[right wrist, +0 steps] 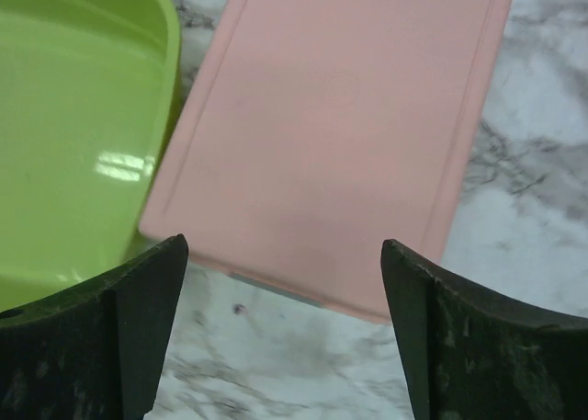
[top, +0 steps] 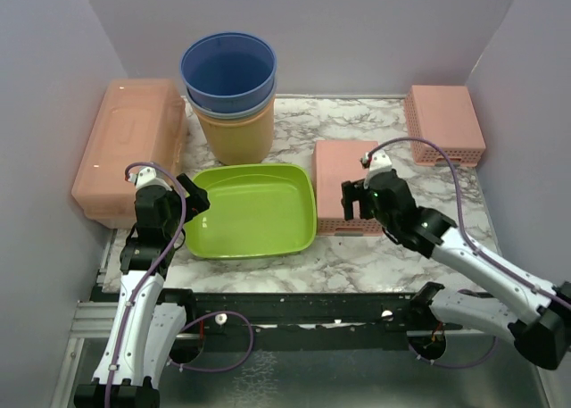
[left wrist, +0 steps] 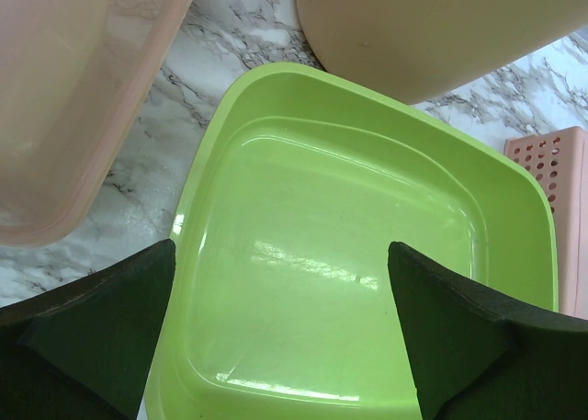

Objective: Turn the large container upside down
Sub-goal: Move the container to the center of the board.

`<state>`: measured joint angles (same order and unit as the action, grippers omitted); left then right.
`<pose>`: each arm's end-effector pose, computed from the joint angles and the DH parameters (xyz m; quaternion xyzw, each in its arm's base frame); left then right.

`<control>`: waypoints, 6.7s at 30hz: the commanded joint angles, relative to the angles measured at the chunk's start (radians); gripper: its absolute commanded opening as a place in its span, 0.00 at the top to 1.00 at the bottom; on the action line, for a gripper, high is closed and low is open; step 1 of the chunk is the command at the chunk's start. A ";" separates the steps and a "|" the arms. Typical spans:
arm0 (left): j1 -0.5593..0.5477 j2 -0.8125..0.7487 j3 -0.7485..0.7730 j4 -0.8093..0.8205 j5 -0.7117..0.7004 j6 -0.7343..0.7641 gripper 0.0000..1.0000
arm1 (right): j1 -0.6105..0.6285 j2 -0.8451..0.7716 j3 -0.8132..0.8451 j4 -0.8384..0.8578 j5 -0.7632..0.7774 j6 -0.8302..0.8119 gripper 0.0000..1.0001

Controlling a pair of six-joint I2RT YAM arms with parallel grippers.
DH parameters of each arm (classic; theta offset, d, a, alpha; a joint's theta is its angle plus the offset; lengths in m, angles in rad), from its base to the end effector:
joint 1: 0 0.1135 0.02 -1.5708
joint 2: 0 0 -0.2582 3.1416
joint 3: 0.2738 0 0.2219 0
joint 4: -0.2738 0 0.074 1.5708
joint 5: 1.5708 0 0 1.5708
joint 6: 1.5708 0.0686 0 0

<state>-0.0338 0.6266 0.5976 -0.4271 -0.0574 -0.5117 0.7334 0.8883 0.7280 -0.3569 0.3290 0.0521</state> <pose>0.1541 -0.0013 0.2559 -0.2155 0.8206 -0.1190 0.5157 0.1622 0.1163 0.2703 -0.2073 0.8313 0.0590 0.5124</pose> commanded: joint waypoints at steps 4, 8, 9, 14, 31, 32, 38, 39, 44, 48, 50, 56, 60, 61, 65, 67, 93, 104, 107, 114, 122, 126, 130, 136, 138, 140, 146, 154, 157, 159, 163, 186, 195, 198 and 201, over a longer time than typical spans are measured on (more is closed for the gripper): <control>0.005 -0.004 -0.004 0.021 0.014 0.011 0.01 | 0.003 0.218 0.139 -0.044 0.121 0.762 0.03; 0.005 -0.002 -0.004 0.021 0.016 0.011 0.01 | 0.004 0.316 0.221 -0.090 0.126 0.693 0.04; 0.005 -0.002 -0.004 0.021 0.016 0.011 0.01 | 0.003 0.353 0.264 -0.141 0.152 0.678 0.04; 0.005 -0.002 -0.004 0.022 0.014 0.010 0.01 | 0.004 0.496 0.375 -0.267 0.184 0.592 0.03; 0.005 -0.005 -0.006 0.022 0.010 0.008 0.01 | 0.006 0.718 0.509 -0.260 0.115 0.452 0.00; 0.005 -0.005 -0.006 0.022 0.010 0.008 0.01 | 0.010 0.735 0.519 -0.275 0.125 0.448 0.00; 0.005 -0.005 -0.005 0.022 0.009 0.009 0.01 | 0.033 0.847 0.555 -0.377 0.211 0.439 0.00; 0.005 -0.006 -0.005 0.023 0.008 0.008 0.01 | 0.034 0.843 0.550 -0.375 0.222 0.443 0.00; 0.005 -0.007 -0.007 0.022 0.005 0.007 0.01 | 0.035 0.767 0.542 -0.343 0.230 0.460 0.00; 0.005 -0.003 -0.006 0.022 0.006 0.008 0.01 | 0.035 0.746 0.516 -0.312 0.251 0.435 0.00; 0.006 -0.005 -0.007 0.022 0.006 0.009 0.01 | 0.035 0.757 0.493 -0.324 0.300 0.429 0.00; 0.005 -0.011 -0.007 0.022 0.004 0.008 0.01 | 0.014 0.767 0.415 -0.340 0.384 0.467 0.00; 0.005 -0.011 -0.007 0.022 0.006 0.009 0.01 | -0.020 0.761 0.398 -0.295 0.382 0.433 0.00; 0.005 -0.011 -0.007 0.022 0.007 0.008 0.01 | -0.033 0.758 0.403 -0.285 0.372 0.424 0.00; 0.005 -0.012 -0.005 0.022 0.008 0.009 0.01 | -0.109 0.744 0.421 -0.227 0.298 0.416 0.00; 0.005 -0.016 -0.007 0.022 0.007 0.009 0.01 | -0.149 0.752 0.430 -0.194 0.245 0.406 0.00; 0.005 -0.015 -0.007 0.022 0.008 0.008 0.01 | -0.353 0.977 0.686 -0.140 0.273 0.443 0.00; 0.005 -0.010 -0.007 0.022 0.008 0.008 0.01 | -0.366 0.941 0.694 -0.163 0.258 0.387 0.00; 0.005 -0.011 -0.007 0.022 0.008 0.007 0.01 | -0.367 0.862 0.680 -0.179 0.202 0.389 0.00; 0.006 -0.011 -0.006 0.022 0.008 0.009 0.01 | -0.355 0.534 0.403 -0.002 0.081 0.514 0.00; 0.006 -0.006 -0.006 0.023 0.011 0.010 0.01 | -0.339 0.178 0.005 0.049 0.035 0.924 0.00; 0.006 -0.001 -0.007 0.024 0.015 0.009 0.01 | -0.332 0.038 -0.119 0.038 0.034 1.049 0.03; 0.007 0.010 -0.007 0.027 0.025 0.009 0.01 | -0.329 0.034 -0.107 -0.001 0.016 1.037 0.03; 0.011 0.019 -0.007 0.028 0.028 0.010 0.01 | -0.328 0.138 -0.074 0.040 0.045 1.043 0.02; 0.011 0.021 -0.007 0.028 0.029 0.011 0.01 | -0.328 0.200 -0.029 0.035 0.069 1.050 0.00; 0.011 0.023 -0.008 0.029 0.029 0.010 0.01 | -0.328 0.267 0.011 0.033 0.128 1.082 0.00; 0.011 0.039 -0.007 0.028 0.037 0.012 0.01 | -0.328 0.444 0.131 0.040 0.273 1.149 0.00; 0.011 0.036 -0.007 0.028 0.038 0.015 0.01 | -0.340 0.613 0.261 0.088 0.355 0.984 0.00; 0.011 0.032 -0.007 0.028 0.036 0.015 0.01 | -0.352 0.645 0.283 0.093 0.341 0.992 0.00; 0.011 0.034 -0.007 0.028 0.034 0.013 0.01 | -0.353 0.665 0.289 0.112 0.321 1.003 0.00; 0.011 0.040 -0.007 0.028 0.039 0.014 0.01 | -0.354 0.738 0.335 0.101 0.306 1.034 0.00; 0.011 0.034 -0.007 0.028 0.037 0.014 0.01 | -0.493 0.944 0.528 0.161 0.112 0.979 0.00; 0.011 0.026 -0.007 0.029 0.033 0.014 0.01 | -0.501 1.023 0.637 0.129 0.125 0.915 0.00; 0.011 0.024 -0.008 0.028 0.033 0.016 0.01 | -0.524 1.030 0.649 0.121 0.121 0.909 0.00; 0.011 0.022 -0.007 0.028 0.033 0.016 0.01 | -0.538 1.032 0.639 0.134 0.101 0.901 0.00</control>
<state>-0.0280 0.6609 0.5976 -0.4084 -0.0372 -0.5114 0.2222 1.9003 1.3533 -0.2249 0.4511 0.9813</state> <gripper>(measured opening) 0.987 0.998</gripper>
